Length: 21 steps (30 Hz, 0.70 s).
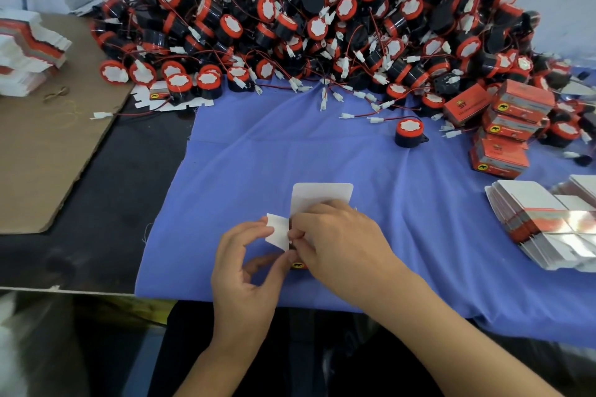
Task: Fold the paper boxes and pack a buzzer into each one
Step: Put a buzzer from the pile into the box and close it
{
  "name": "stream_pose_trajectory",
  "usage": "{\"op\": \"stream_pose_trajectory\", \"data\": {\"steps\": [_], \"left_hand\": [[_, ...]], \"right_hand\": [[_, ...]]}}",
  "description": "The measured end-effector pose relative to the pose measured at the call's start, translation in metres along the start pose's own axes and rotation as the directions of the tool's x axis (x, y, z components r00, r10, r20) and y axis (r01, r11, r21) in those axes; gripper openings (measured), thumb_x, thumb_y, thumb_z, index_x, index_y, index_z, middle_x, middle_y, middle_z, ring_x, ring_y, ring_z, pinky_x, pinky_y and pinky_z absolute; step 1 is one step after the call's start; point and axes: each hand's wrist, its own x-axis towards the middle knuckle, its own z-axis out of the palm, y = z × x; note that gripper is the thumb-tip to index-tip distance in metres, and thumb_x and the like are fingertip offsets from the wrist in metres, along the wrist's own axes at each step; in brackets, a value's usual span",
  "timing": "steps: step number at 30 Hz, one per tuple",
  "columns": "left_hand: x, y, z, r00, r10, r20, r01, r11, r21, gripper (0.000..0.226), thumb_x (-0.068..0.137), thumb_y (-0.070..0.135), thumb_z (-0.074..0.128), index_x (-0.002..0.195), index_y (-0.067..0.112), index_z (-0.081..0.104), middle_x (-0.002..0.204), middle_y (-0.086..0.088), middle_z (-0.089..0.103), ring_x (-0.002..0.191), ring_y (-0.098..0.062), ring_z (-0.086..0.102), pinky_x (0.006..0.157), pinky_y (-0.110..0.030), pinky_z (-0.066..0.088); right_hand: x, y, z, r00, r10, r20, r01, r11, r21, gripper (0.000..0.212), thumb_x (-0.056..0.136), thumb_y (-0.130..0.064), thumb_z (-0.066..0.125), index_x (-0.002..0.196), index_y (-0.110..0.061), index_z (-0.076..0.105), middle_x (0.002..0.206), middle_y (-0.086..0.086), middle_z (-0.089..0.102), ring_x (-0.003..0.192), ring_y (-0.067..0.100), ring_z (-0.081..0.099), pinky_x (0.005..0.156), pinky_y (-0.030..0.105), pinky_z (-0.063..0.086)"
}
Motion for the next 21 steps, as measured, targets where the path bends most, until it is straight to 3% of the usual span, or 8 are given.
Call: {"op": "stream_pose_trajectory", "data": {"steps": [3,10,12,15,17,18,20,21], "left_hand": [[0.001,-0.002,-0.001,1.000,-0.001,0.014,0.001,1.000,0.007,0.040,0.082,0.013,0.079,0.118,0.025,0.065,0.128,0.006,0.059,0.127,-0.022,0.059,0.083,-0.025,0.060],[0.004,0.003,-0.001,0.985,-0.135,0.106,0.136,0.991,-0.005,0.038,0.087,0.033,0.076,0.119,0.047,0.061,0.124,0.014,0.068,0.121,-0.011,0.065,0.087,-0.019,0.056],[0.004,0.003,-0.003,0.980,-0.122,0.157,0.115,0.992,0.053,0.034,0.091,0.037,0.070,0.122,0.047,0.060,0.125,0.016,0.068,0.119,-0.010,0.065,0.087,-0.017,0.056],[0.002,-0.001,-0.002,0.973,-0.121,0.196,0.095,0.986,0.139,0.029,0.102,0.026,0.066,0.128,0.036,0.061,0.127,0.013,0.068,0.121,-0.014,0.065,0.092,-0.027,0.058],[0.003,-0.002,-0.001,0.975,-0.096,0.199,0.063,0.984,0.166,0.026,0.103,0.023,0.063,0.128,0.033,0.062,0.128,0.013,0.066,0.121,-0.014,0.064,0.095,-0.025,0.056],[0.003,-0.002,0.000,0.978,-0.067,0.199,0.027,0.980,0.199,0.025,0.104,0.024,0.061,0.127,0.034,0.062,0.129,0.015,0.065,0.123,-0.012,0.063,0.097,-0.022,0.053],[0.001,-0.001,0.002,0.974,-0.024,0.223,-0.046,0.953,0.300,0.022,0.106,0.027,0.055,0.126,0.030,0.065,0.133,0.018,0.060,0.129,-0.010,0.057,0.103,-0.017,0.045],[-0.001,0.000,0.003,0.969,-0.018,0.245,-0.073,0.930,0.359,0.023,0.108,0.029,0.051,0.126,0.027,0.066,0.137,0.020,0.056,0.132,-0.009,0.054,0.105,-0.015,0.042]], "right_hand": [[-0.001,0.002,-0.003,0.997,-0.073,0.036,0.074,0.996,-0.045,0.021,0.102,-0.037,0.043,0.107,-0.031,0.062,0.115,-0.012,0.060,0.116,0.017,0.049,0.078,0.032,0.039],[-0.008,0.006,-0.001,0.979,-0.183,0.087,0.192,0.976,-0.108,0.030,0.102,-0.037,0.037,0.117,-0.032,0.062,0.130,-0.009,0.050,0.121,0.021,0.042,0.093,0.035,0.037],[-0.007,0.007,0.001,0.974,-0.223,0.045,0.226,0.970,-0.094,0.028,0.101,-0.033,0.041,0.112,-0.031,0.066,0.126,-0.007,0.053,0.117,0.022,0.047,0.090,0.033,0.036],[-0.007,0.011,0.004,0.963,-0.256,-0.086,0.260,0.965,0.041,0.021,0.096,-0.016,0.054,0.103,-0.022,0.073,0.122,-0.005,0.058,0.105,0.022,0.058,0.082,0.032,0.039],[-0.013,0.017,0.011,0.923,-0.191,-0.334,0.264,0.946,0.188,0.019,0.087,-0.005,0.069,0.097,-0.019,0.075,0.123,-0.005,0.061,0.109,0.015,0.059,0.088,0.031,0.043],[-0.017,0.019,0.017,0.863,-0.116,-0.491,0.258,0.938,0.232,0.020,0.085,-0.005,0.074,0.097,-0.022,0.074,0.122,-0.005,0.061,0.114,0.011,0.057,0.093,0.029,0.043],[-0.027,0.025,0.029,0.729,0.181,-0.661,0.177,0.882,0.437,0.017,0.089,-0.018,0.073,0.098,-0.030,0.068,0.115,-0.008,0.062,0.112,0.006,0.058,0.097,0.025,0.044],[-0.031,0.028,0.035,0.690,0.374,-0.620,0.139,0.771,0.621,0.012,0.092,-0.023,0.068,0.098,-0.032,0.065,0.109,-0.010,0.064,0.107,0.006,0.061,0.094,0.025,0.047]]}}
